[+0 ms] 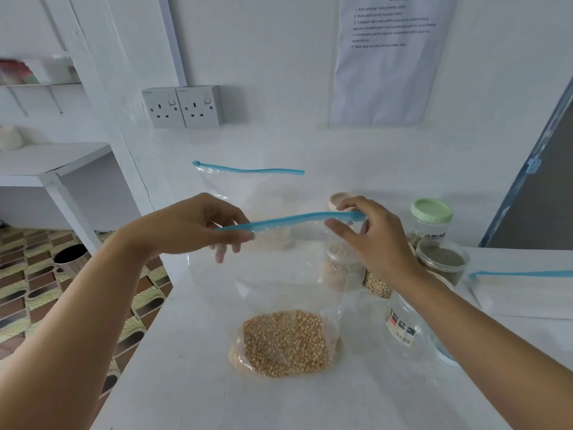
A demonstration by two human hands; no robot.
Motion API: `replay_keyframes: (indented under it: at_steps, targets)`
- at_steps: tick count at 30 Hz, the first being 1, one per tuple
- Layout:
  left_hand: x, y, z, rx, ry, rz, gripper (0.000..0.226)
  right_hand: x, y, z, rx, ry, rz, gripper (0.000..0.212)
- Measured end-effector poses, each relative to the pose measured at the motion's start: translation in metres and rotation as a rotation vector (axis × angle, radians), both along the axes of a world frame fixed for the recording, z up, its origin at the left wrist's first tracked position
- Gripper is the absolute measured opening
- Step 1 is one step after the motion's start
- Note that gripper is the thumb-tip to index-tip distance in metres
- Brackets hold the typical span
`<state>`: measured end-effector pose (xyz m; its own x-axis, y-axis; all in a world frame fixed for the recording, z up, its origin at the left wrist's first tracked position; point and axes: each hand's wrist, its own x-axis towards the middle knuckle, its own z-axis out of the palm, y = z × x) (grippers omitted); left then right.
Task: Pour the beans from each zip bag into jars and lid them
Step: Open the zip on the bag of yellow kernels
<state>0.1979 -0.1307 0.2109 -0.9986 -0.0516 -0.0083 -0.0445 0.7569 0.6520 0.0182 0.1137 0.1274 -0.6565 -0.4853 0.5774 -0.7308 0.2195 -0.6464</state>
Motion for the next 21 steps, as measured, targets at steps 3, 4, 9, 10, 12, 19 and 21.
replay_keyframes:
  at_steps: [3,4,9,10,12,19,21]
  targets:
    - [-0.014,0.003,0.008,-0.063,-0.058,-0.03,0.018,-0.004,0.0,0.002,0.083,-0.093,-0.039,0.02]
    - [-0.018,0.003,0.009,-0.061,-0.067,-0.043,0.018,-0.007,0.0,0.004,0.092,-0.105,-0.054,0.019]
    - [-0.021,0.005,0.008,0.084,0.031,-0.063,0.015,-0.014,-0.017,0.02,0.011,-0.135,0.008,0.017]
    - [-0.019,0.005,0.008,0.13,0.072,-0.046,0.014,-0.015,-0.023,0.022,-0.004,-0.14,0.016,0.018]
    - [-0.015,0.006,0.009,0.205,0.148,-0.005,0.015,-0.016,-0.038,0.028,-0.043,-0.159,0.026,0.017]
    - [-0.013,0.043,0.017,0.218,0.203,-0.039,0.017,-0.03,-0.062,0.047,-0.113,-0.212,0.155,0.014]
    - [-0.015,0.058,0.016,0.252,0.206,-0.026,0.018,-0.032,-0.061,0.053,-0.101,-0.202,0.238,0.015]
